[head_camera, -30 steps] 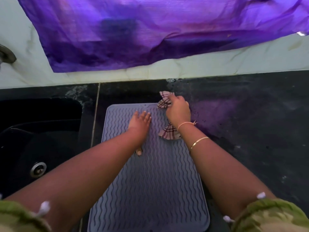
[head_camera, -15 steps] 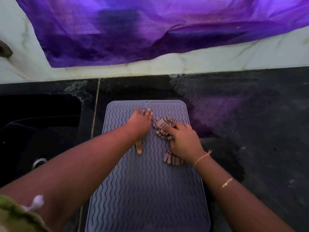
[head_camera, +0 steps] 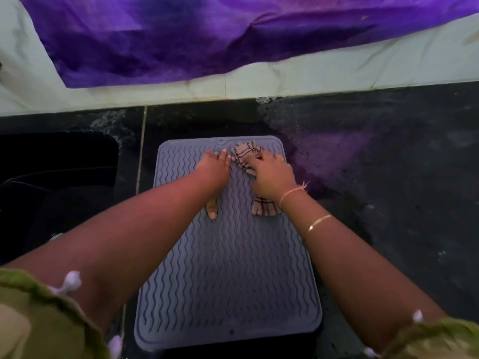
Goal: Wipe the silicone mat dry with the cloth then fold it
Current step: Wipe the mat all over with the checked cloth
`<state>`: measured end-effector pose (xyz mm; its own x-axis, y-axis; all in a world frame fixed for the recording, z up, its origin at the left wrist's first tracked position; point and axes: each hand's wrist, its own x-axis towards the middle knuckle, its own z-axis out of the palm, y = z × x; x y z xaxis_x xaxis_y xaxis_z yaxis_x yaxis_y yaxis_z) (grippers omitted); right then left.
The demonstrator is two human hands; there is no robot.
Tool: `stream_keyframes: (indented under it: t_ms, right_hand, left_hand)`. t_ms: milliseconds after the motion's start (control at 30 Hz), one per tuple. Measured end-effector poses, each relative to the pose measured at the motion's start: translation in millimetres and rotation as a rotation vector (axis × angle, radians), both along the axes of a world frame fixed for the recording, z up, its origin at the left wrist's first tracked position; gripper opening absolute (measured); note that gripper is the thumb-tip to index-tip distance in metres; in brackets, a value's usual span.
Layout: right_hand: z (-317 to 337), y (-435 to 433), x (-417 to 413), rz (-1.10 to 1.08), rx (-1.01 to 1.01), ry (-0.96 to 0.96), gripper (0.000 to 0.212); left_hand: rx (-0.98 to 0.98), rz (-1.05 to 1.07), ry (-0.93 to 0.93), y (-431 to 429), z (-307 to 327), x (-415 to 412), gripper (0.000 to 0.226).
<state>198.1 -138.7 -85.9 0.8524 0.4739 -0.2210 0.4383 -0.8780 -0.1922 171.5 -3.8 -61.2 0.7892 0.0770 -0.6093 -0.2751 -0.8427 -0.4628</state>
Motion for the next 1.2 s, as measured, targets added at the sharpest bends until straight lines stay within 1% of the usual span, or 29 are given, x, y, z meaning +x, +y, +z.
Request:
stream_keyframes:
  t_ms: [100,200,267,333,400,467,533,600,667,733,767,800,833,867,933,1067,1133,1200]
  right_hand:
    - [-2,-19,-37,0.037,0.002,-0.047,0.062]
    - [0,-43,-81,0.079,0.002,-0.014,0.065]
    - [0,-58,-114,0.114,0.005,0.006,0.064]
    - [3,-72,-139,0.137,0.005,0.019,0.059]
    - [5,-82,-151,0.146,0.008,0.059,0.057]
    - [11,-89,-151,0.115,0.091,0.146,0.052]
    - [19,-89,-141,0.042,0.262,0.237,0.05]
    - [25,-82,-122,-0.02,0.409,0.209,0.057]
    - [26,-71,-97,-0.056,0.442,0.151,0.065]
    - [24,-57,-78,-0.021,0.362,0.121,0.069]
    - [20,-52,-74,0.017,0.28,0.102,0.068]
    - [15,-49,-73,0.053,0.196,0.07,0.066]
    - [10,-48,-76,0.074,0.13,0.028,0.063]
    - [6,-49,-82,0.084,0.095,-0.012,0.061]
    - [1,-53,-95,0.095,0.09,-0.039,0.057]
    - [3,-67,-127,0.134,0.109,-0.029,0.051]
    - [5,-76,-147,0.19,0.107,-0.015,0.048]
    - [9,-87,-165,0.256,0.083,0.015,0.05]
  left_hand:
    - [0.003,0.0,-0.027,-1,-2,0,0.096]
    - [0.023,0.008,-0.007,-1,-4,2,0.111]
    - [0.032,0.019,-0.002,-2,-5,2,0.117]
    - [0.024,0.037,-0.011,-2,-5,1,0.117]
    - [0.008,0.048,-0.033,-3,-2,-3,0.112]
    - [-0.009,0.052,-0.079,-2,0,-9,0.112]
    - [-0.026,0.06,-0.114,0,3,-21,0.115]
    - [-0.061,0.064,-0.15,2,5,-36,0.11]
    - [-0.14,0.099,-0.169,4,11,-52,0.101]
    - [-0.285,0.169,-0.08,5,13,-67,0.096]
    - [-0.364,0.216,0.001,6,11,-75,0.102]
    - [-0.423,0.266,0.08,7,7,-84,0.114]
    - [-0.449,0.307,0.123,7,3,-94,0.124]
    - [-0.454,0.324,0.119,7,-3,-102,0.13]
    - [-0.454,0.329,0.057,5,-13,-114,0.133]
    - [-0.474,0.369,0.031,-1,-17,-114,0.135]
    - [-0.461,0.365,0.034,-3,-17,-111,0.135]
    - [-0.45,0.368,0.036,-4,-16,-111,0.136]
